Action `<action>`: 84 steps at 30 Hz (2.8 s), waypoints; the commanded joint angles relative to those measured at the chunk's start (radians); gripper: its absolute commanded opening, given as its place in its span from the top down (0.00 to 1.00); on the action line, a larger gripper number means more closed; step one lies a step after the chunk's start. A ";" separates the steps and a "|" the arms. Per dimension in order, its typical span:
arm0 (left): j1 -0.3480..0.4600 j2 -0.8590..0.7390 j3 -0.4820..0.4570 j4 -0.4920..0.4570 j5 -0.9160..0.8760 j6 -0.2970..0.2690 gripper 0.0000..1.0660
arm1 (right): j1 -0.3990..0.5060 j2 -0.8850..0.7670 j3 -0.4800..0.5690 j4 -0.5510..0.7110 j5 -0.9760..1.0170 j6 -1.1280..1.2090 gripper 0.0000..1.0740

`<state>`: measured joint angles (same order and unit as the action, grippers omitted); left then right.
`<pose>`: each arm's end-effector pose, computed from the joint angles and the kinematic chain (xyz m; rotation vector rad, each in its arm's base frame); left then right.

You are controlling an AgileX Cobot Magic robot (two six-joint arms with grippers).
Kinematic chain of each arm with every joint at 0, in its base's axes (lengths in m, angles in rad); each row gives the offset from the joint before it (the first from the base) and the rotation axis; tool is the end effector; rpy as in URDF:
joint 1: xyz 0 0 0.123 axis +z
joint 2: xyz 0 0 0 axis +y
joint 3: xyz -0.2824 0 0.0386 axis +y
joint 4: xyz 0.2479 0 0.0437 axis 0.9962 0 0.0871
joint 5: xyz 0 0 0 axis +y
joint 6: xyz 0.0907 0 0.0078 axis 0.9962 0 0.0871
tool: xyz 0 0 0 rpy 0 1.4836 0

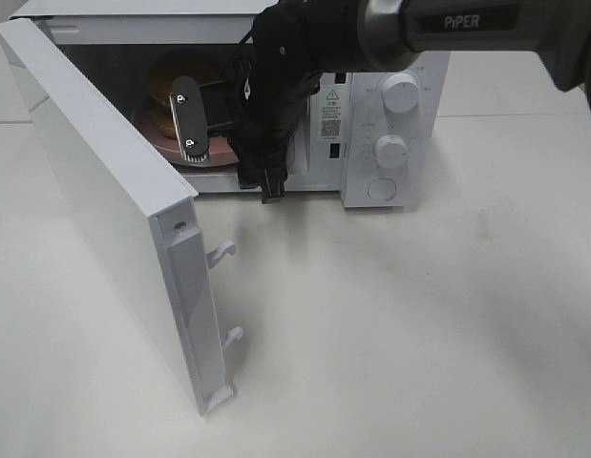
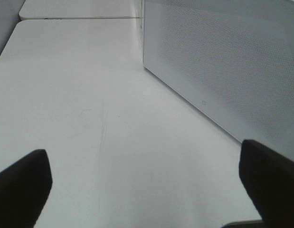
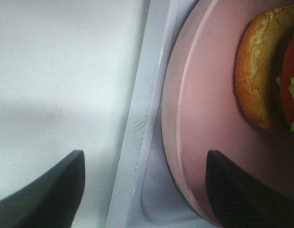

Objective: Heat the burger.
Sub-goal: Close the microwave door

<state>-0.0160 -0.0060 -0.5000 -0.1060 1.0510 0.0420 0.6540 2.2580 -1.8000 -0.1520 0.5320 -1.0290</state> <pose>-0.0057 -0.0083 0.2783 0.0634 2.0249 -0.1101 0.4068 0.3030 0.1754 -1.9415 1.5608 -0.3110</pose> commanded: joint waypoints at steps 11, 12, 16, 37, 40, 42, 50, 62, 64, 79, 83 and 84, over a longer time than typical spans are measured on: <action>0.003 -0.024 0.002 0.000 -0.014 0.001 0.05 | 0.001 -0.184 0.300 -0.003 -0.159 0.012 0.35; 0.003 -0.024 0.002 0.000 -0.014 0.001 0.05 | 0.001 -0.184 0.300 -0.003 -0.159 0.012 0.35; 0.003 -0.024 0.002 0.000 -0.014 0.001 0.05 | 0.001 -0.244 0.394 -0.003 -0.189 0.012 0.35; 0.003 -0.024 0.002 0.000 -0.014 0.001 0.05 | 0.001 -0.489 0.735 -0.006 -0.268 0.084 0.35; 0.003 -0.024 0.002 0.000 -0.014 0.001 0.05 | 0.001 -0.527 0.773 -0.006 -0.269 0.120 0.35; 0.003 -0.024 0.002 0.000 -0.014 0.001 0.05 | 0.001 -0.541 0.787 -0.006 -0.269 0.134 0.35; 0.003 -0.024 0.002 0.000 -0.014 0.001 0.05 | 0.001 -0.693 0.921 -0.006 -0.261 0.373 0.36; 0.003 -0.024 0.002 0.000 -0.014 0.001 0.05 | 0.001 -0.885 1.082 -0.006 -0.193 0.776 0.37; 0.003 -0.024 0.002 0.000 -0.014 0.001 0.05 | 0.001 -0.920 1.105 -0.005 -0.162 0.846 0.37; 0.003 -0.024 0.002 0.000 -0.014 0.001 0.05 | 0.001 -1.199 1.150 -0.003 0.186 1.228 0.37; 0.003 -0.024 0.002 0.000 -0.014 0.001 0.05 | 0.001 -1.254 1.150 -0.002 0.263 1.231 0.37; 0.003 -0.024 0.002 0.000 -0.014 0.001 0.05 | 0.001 -1.290 1.150 0.002 0.311 1.231 0.37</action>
<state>-0.0160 -0.0060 -0.5000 -0.1060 1.0510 0.0420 0.6540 0.9970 -0.6540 -0.1530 0.7920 0.1930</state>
